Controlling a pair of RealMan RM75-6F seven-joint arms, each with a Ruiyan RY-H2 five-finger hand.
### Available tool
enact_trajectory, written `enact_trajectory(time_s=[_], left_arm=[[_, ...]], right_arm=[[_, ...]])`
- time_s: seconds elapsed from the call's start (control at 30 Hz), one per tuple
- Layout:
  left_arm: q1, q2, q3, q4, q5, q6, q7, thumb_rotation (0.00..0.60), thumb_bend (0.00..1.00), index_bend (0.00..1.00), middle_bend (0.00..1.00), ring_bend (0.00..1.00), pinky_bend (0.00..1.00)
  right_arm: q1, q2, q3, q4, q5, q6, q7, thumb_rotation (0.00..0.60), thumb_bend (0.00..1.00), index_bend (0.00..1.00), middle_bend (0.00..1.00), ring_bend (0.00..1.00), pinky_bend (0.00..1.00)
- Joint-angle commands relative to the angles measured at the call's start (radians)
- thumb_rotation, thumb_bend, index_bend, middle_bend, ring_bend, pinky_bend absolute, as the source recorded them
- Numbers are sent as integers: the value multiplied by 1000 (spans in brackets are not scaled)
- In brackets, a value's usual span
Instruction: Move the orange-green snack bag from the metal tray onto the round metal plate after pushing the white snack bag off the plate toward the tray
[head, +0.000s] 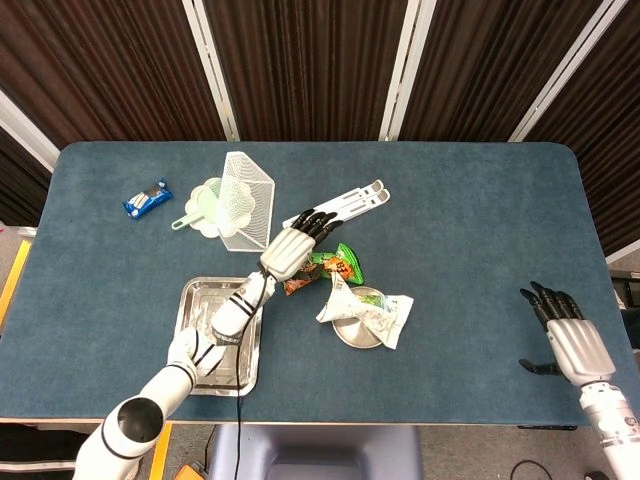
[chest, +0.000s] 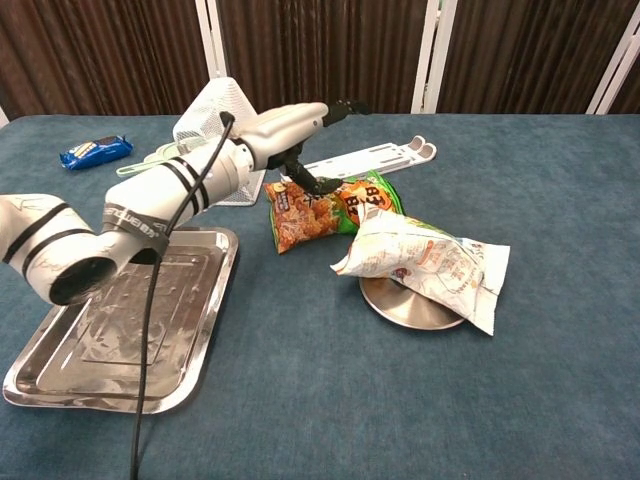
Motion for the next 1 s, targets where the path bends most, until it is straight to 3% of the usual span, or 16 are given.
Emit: enact_trajectory(time_s=[0.03,0.23,0.33,0.43,0.67,0.83,1.0], left_arm=[[125,144,42,-214,4,93,83,600,361,0,0,0,33],[359,499,148,-811,-43,145,358,600,364,0,0,0,34],[446,664,215,-1064,-72,166,520,600,365,0,0,0,37],[529,758,258,-1199,-90,235,633,600,366,0,0,0,29],[689,824,309,-1244,-38,425,687,600,365,0,0,0,27],[767,823,316,-1179,16,525,617,600,366,0,0,0,27],[820,827,315,-1118,13,546,511,600,365,0,0,0,27]], right_arm=[[0,-12,-12,2,-34,15,7,600,99,0,0,0,0],[6,-78,-6,-10,-97,69,24,600,103,0,0,0,3],[36,-112,-3,-29,-122,44,-13,600,116,29,16,0,67],[72,-151,11,-64,-113,0,-78,600,129,75,65,0,139],[141,-287,78,-126,-7,-72,-276,600,143,174,156,0,152],[195,-392,143,-141,132,-106,-437,600,201,242,214,51,173],[244,-479,182,-111,250,-118,-578,600,231,272,234,73,165]])
